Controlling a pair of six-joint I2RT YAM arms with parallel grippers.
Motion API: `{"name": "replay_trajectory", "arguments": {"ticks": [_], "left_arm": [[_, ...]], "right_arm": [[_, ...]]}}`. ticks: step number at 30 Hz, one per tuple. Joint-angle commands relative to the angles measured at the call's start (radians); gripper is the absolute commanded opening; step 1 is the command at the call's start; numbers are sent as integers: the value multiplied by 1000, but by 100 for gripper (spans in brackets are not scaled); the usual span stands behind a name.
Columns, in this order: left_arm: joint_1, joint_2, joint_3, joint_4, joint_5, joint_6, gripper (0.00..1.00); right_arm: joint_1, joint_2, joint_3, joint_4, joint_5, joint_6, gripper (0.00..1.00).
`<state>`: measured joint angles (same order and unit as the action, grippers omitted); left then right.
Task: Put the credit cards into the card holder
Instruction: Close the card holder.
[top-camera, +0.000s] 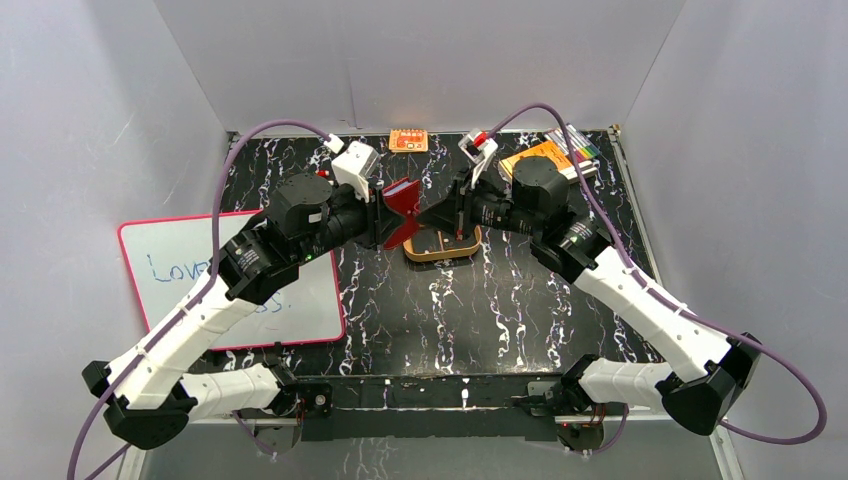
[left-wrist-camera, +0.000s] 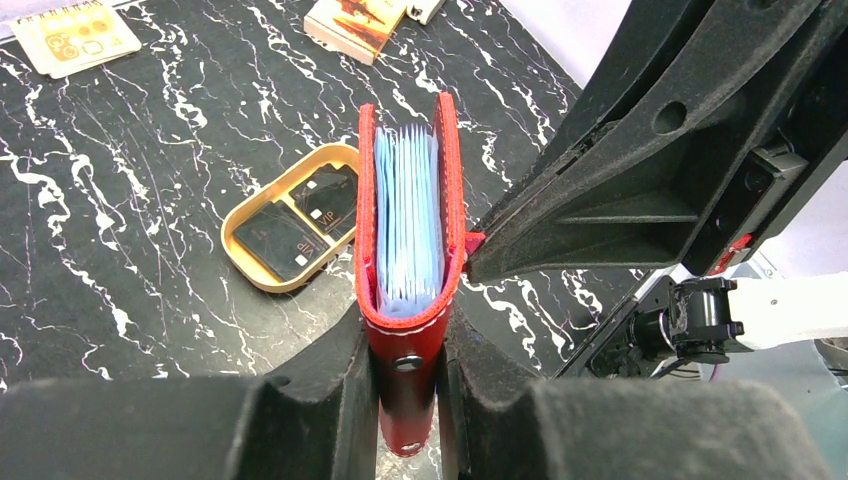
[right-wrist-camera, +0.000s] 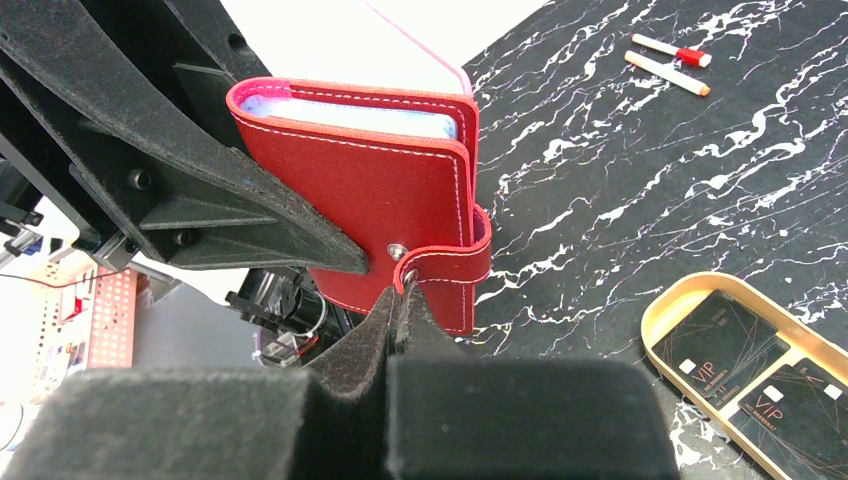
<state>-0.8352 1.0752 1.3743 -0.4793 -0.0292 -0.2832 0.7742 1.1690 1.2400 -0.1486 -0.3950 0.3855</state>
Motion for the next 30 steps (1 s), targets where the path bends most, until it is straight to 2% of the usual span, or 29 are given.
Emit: {"name": "replay_trajectory", "arguments": {"ticks": [1,30], "left_arm": [[-3,-1,44,50,2,18,0],[-4,15,28,42,27,31,0]], "right_arm": [[2,5,59,13,-9,-19,0],[4,32,73,37,16,15,0]]}}
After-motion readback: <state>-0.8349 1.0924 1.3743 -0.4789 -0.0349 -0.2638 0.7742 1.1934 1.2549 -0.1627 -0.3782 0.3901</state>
